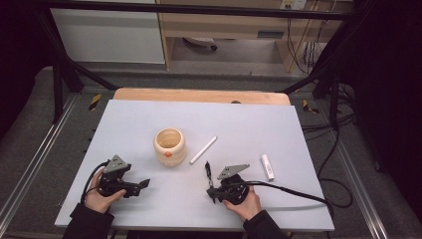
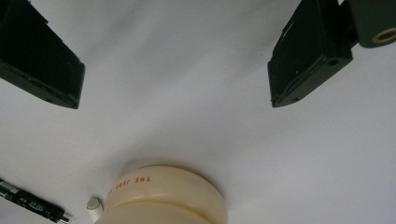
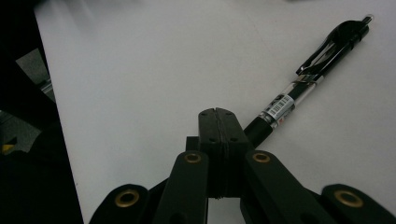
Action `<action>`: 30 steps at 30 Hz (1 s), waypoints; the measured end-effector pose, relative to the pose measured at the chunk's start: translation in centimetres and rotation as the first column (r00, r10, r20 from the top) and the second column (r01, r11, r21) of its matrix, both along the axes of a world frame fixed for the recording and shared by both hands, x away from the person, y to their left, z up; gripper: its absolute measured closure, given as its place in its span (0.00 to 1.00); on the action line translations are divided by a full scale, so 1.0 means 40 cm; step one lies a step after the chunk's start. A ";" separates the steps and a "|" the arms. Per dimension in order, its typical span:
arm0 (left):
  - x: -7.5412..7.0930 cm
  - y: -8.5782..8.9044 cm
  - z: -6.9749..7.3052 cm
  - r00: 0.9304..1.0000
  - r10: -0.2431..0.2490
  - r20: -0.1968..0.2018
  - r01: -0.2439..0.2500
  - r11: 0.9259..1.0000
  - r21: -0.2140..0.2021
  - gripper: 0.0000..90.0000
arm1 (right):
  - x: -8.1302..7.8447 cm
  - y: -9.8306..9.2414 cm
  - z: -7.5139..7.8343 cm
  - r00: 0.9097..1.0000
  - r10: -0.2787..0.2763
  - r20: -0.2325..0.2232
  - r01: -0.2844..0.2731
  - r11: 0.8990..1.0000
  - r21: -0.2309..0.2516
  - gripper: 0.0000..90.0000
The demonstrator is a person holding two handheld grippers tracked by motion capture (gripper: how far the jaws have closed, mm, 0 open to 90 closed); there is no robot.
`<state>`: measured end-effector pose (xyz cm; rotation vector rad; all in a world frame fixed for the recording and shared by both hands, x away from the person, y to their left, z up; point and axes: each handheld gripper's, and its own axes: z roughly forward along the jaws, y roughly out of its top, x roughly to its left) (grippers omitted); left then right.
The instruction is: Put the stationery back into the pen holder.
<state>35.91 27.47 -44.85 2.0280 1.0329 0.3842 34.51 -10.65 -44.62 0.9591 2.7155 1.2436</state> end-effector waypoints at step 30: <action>-0.002 -0.001 0.005 1.000 -0.003 0.003 0.003 1.000 -0.004 0.05 | 0.154 -0.004 -0.009 0.975 -0.216 0.044 0.215 0.976 0.022 1.00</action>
